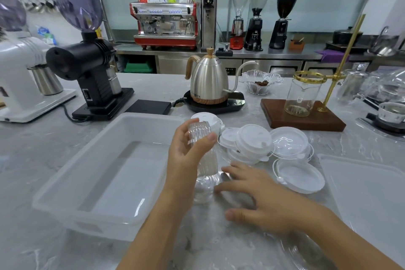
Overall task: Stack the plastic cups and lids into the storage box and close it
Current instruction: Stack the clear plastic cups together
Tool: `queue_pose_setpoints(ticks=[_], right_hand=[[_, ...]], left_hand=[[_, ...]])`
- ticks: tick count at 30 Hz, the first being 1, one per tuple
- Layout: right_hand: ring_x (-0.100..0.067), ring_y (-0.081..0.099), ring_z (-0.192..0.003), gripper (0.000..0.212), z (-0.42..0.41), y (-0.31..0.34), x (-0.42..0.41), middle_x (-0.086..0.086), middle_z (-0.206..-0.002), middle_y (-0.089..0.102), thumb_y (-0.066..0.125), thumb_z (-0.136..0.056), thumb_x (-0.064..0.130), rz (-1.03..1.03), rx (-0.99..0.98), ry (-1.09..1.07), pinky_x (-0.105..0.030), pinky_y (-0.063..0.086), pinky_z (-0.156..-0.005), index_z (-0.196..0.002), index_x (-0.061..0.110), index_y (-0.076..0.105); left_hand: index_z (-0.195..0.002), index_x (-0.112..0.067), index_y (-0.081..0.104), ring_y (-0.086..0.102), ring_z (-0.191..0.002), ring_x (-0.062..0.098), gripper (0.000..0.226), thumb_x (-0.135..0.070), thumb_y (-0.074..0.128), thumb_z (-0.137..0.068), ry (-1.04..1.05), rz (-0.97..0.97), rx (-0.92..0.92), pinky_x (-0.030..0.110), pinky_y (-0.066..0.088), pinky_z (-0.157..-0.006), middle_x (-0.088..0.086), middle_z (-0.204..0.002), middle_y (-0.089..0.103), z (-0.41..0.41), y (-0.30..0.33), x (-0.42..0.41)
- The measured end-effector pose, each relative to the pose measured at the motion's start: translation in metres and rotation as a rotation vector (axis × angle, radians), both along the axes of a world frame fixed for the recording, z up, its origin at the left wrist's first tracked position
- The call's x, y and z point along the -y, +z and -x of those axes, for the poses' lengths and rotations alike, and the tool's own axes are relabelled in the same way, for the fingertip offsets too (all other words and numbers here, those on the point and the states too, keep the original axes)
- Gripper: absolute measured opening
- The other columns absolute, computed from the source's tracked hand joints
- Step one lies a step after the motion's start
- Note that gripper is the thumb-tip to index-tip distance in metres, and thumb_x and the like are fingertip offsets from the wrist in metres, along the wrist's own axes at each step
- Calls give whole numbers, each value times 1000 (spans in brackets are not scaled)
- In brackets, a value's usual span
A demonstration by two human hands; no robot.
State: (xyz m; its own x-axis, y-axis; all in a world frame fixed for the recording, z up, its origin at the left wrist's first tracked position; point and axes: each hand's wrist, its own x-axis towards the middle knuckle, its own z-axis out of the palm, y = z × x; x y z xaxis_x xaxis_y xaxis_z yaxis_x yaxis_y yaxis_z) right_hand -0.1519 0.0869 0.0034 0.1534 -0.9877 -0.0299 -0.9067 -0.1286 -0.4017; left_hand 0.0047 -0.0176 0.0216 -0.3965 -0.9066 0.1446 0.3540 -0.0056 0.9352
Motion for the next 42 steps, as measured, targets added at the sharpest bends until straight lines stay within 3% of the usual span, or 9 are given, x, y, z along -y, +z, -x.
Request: queue_pose_setpoints(ticks=[3,9,13,16,19,25,29,34,42], right_hand=[[30,8,-128,51,3,5,-2,26,-146,32,72,-72,66,96,99,-90,-7,15,-110,-110,37,52],[5,32,-133,86,3,1,0,27,-143,37,68,-73,71,38,36,-75,-26,26,-116,-145,40,32],[17,41,-109,88,5,4,-1,35,-119,37,82,-66,57,22,140,-179,-9,36,-95,-139,46,35],[4,50,-68,72,7,5,4,20,-96,49,90,-63,37,115,269,-321,-12,41,-68,-125,40,53],[-2,50,-56,33,11,8,8,11,-69,53,85,-74,14,331,486,-441,-21,45,-64,-100,26,70],[-23,76,-83,18,2,17,8,-5,-99,72,57,-94,25,646,889,-464,-42,62,-76,-99,8,54],[-19,66,-115,42,-6,13,4,3,-126,66,37,-98,47,488,923,-217,-34,55,-95,-125,19,53],[-4,42,-141,65,-14,7,0,16,-148,49,35,-95,64,307,836,-80,-21,38,-112,-146,24,43],[-9,37,-145,56,-16,11,3,11,-155,42,51,-97,26,335,838,-60,-43,32,-120,-150,21,35]], left_hand=[[-126,-23,64,69,-102,16,67,-42,80,-64,3,3,6,64,49,-103,8,-119,73,0,0,0],[-124,-23,65,69,-101,15,67,-44,80,-62,12,-1,30,63,49,-102,4,-117,73,0,-1,1],[-122,-25,66,69,-109,26,65,-45,80,-62,8,-3,54,64,49,-102,5,-117,73,1,-1,0],[-121,-25,66,68,-114,33,63,-45,80,-63,-6,-5,71,63,49,-103,8,-119,73,1,-3,0],[-118,-25,67,71,-103,23,61,-45,80,-62,-15,-15,74,63,50,-101,2,-113,75,2,-4,0],[-121,-26,66,72,-102,23,67,-47,84,-59,-80,-30,99,65,52,-97,6,-115,73,10,-9,-7],[-123,-29,63,66,-114,43,68,-48,85,-62,-83,4,89,68,49,-98,18,-121,69,16,-12,-15],[-135,-39,53,68,-117,30,75,-49,79,-66,-75,39,0,52,52,-103,10,-128,69,12,-11,-12],[-132,-34,56,69,-116,23,68,-38,80,-69,-195,74,38,38,56,-93,3,-124,72,13,-14,-15]])
